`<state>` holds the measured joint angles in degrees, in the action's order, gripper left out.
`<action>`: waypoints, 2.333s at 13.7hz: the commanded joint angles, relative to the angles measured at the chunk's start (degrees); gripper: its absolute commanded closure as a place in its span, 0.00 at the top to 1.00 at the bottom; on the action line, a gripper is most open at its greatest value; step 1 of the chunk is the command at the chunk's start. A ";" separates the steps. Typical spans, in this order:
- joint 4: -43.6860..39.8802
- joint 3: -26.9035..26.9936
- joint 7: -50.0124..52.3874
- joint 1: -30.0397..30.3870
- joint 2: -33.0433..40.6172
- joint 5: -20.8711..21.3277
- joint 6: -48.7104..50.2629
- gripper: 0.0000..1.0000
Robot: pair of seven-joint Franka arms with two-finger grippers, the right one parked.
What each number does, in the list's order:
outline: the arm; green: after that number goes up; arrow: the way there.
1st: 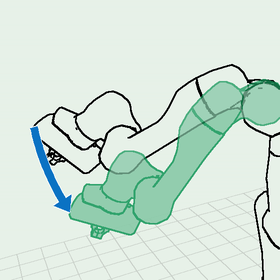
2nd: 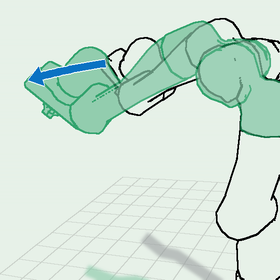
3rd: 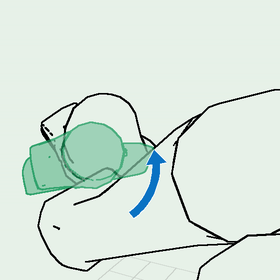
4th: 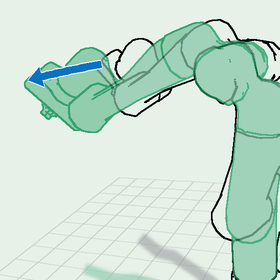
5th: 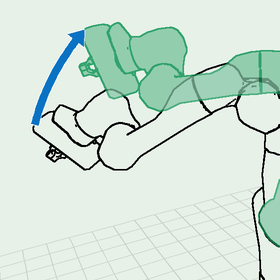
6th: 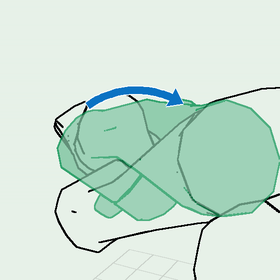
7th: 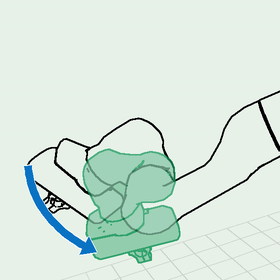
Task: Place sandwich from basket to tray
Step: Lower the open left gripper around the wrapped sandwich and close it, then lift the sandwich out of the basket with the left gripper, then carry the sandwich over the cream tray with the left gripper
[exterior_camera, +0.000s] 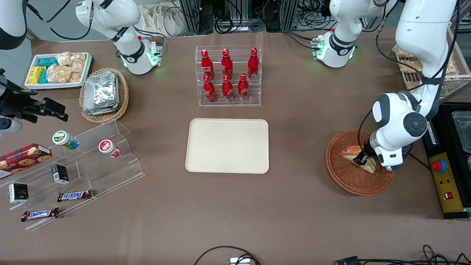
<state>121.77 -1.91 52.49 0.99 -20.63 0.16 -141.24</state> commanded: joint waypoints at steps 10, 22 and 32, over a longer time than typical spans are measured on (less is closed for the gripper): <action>-13.54 -5.99 -14.39 -0.47 7.18 10.65 22.80 0.00; -43.02 -27.95 -17.37 -2.04 5.87 6.69 53.53 0.00; -42.76 -30.44 -1.95 -19.00 -17.50 21.97 33.16 0.00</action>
<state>80.97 -32.44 48.80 -16.52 -33.43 18.81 -105.77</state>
